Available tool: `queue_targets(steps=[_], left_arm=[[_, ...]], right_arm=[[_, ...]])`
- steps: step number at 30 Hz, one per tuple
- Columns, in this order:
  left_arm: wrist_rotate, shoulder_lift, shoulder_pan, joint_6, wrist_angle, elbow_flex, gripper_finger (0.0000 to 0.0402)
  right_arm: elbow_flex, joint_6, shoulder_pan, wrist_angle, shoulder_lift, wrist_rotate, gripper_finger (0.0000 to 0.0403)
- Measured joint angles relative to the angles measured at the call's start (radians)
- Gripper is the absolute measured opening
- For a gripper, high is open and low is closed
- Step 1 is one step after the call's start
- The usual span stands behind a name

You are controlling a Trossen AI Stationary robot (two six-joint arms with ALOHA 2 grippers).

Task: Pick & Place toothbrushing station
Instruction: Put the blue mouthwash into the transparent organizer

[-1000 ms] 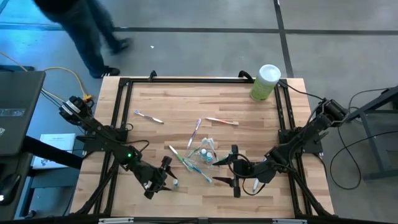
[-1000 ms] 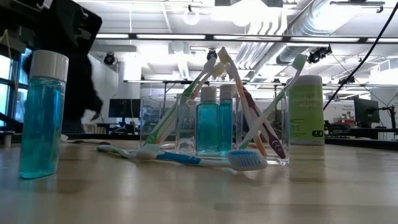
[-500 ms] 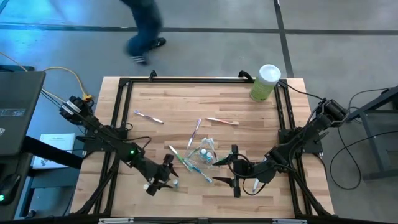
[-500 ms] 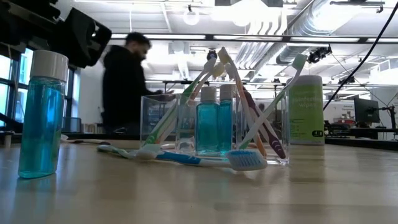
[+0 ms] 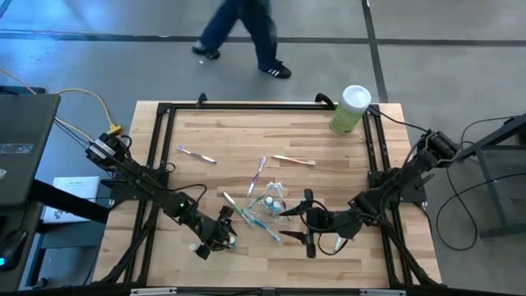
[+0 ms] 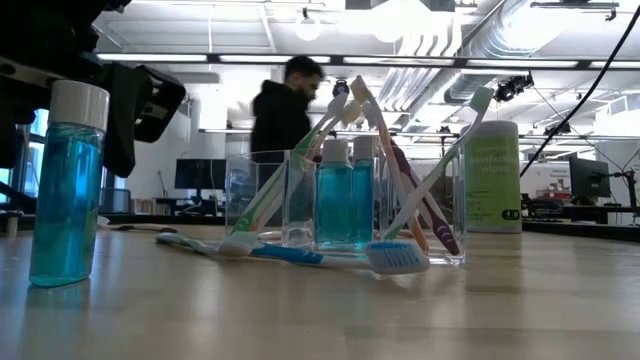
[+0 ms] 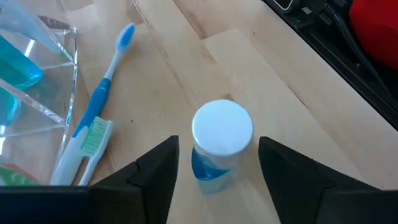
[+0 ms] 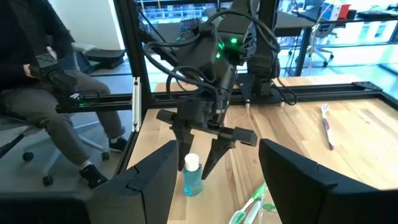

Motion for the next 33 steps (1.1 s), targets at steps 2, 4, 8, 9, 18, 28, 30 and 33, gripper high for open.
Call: queue_targets(steps=[2, 4, 8, 9, 18, 28, 30, 33], left_arm=[[0.0, 0.0, 0.0, 0.0, 0.004, 0.0, 0.0195], [-0.008, 0.0, 0.0, 0.0, 0.004, 0.0, 0.0175], [-0.021, 0.0, 0.0, 0.0, 0.004, 0.0, 0.0126], [-0.033, 0.0, 0.0, 0.0, 0.005, 0.0, 0.0112], [-0.138, -0.075, 0.0, -0.016, 0.066, 0.031, 0.0085], [-0.175, -0.074, 0.154, 0.024, -0.04, 0.215, 0.0085], [-0.141, -0.057, 0.193, 0.048, -0.046, 0.237, 0.0085], [-0.125, -0.054, 0.243, 0.055, -0.042, 0.241, 0.0085]], right_arm=[[0.0, 0.006, -0.007, -0.001, 0.0, -0.013, 0.0216], [0.0, 0.006, -0.011, -0.001, 0.0, -0.029, 0.0216], [0.0, 0.006, -0.014, -0.004, 0.0, -0.036, 0.0216], [0.0, 0.006, -0.014, -0.004, 0.0, -0.036, 0.0216], [0.0, -0.036, -0.003, -0.004, 0.0, -0.037, 0.0216], [0.0, -0.087, 0.028, 0.002, 0.0, -0.027, 0.0216], [0.0, -0.099, 0.028, 0.002, 0.0, -0.027, 0.0216], [0.0, -0.106, 0.028, 0.002, 0.0, -0.024, 0.0216]])
